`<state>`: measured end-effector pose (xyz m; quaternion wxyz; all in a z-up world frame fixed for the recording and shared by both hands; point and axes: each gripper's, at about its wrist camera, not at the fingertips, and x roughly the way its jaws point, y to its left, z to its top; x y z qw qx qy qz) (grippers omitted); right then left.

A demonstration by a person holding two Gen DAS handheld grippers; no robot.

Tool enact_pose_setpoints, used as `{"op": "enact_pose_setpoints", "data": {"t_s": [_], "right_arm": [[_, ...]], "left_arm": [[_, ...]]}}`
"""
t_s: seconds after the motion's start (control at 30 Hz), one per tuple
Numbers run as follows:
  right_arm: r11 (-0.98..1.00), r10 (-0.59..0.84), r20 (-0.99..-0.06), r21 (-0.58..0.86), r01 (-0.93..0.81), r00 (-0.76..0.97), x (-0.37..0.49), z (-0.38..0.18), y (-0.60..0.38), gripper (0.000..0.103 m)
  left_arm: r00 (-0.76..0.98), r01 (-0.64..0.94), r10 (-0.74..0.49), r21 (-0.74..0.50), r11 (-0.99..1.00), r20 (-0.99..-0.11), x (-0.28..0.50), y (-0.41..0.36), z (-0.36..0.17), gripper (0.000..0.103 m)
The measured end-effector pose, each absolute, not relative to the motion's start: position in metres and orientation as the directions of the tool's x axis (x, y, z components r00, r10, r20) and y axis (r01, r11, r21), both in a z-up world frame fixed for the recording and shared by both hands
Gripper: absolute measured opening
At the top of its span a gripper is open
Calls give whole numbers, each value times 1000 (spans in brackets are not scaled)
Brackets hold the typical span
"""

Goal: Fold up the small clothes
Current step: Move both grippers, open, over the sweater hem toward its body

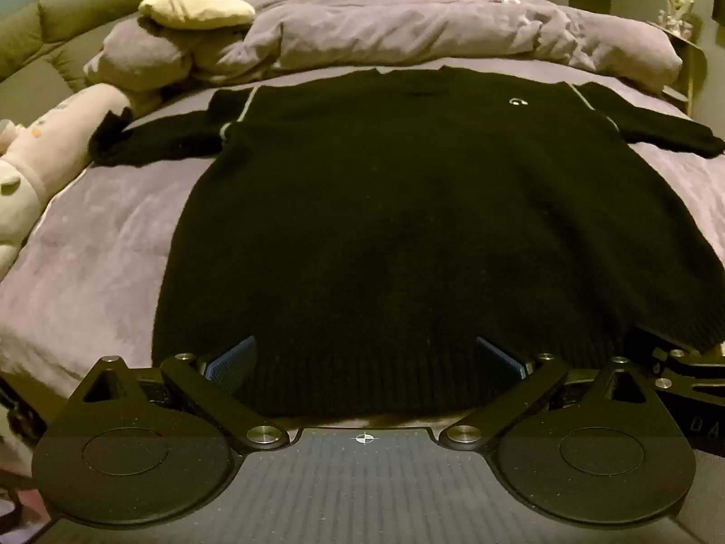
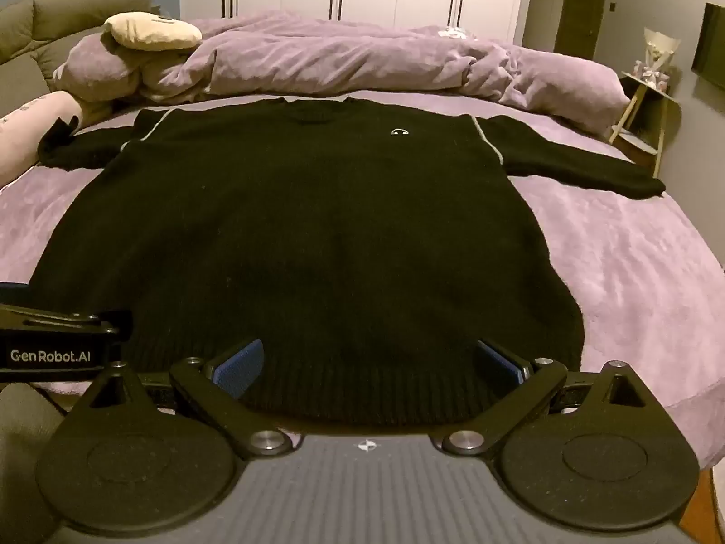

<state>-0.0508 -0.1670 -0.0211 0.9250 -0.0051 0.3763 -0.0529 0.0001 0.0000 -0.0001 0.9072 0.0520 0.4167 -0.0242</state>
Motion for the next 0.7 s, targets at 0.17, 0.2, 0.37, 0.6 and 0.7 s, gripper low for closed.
{"op": "enact_pose_setpoints", "data": {"t_s": [0.17, 0.2, 0.37, 0.6, 0.7], "right_arm": [[994, -100, -700, -48, 94, 707, -49, -21, -167, 99], [994, -99, -701, -43, 96, 707, -49, -20, -168, 99], [994, -99, -693, -34, 104, 714, -50, -20, -171, 99], [993, -101, -689, -24, 117, 718, -49, -20, -171, 99], [993, -101, -688, -24, 116, 719, -50, -21, -171, 99]], "left_arm": [[644, 85, 1, 74, 994, -765, 1, 0, 0, 103], [643, 85, 2, 73, 994, -766, 2, 0, 0, 103], [647, 87, 1, 75, 993, -763, 1, -7, 1, 103], [646, 93, -9, 68, 993, -763, 1, -4, -3, 103], [644, 96, -12, 65, 993, -765, 0, -4, -3, 103]]}}
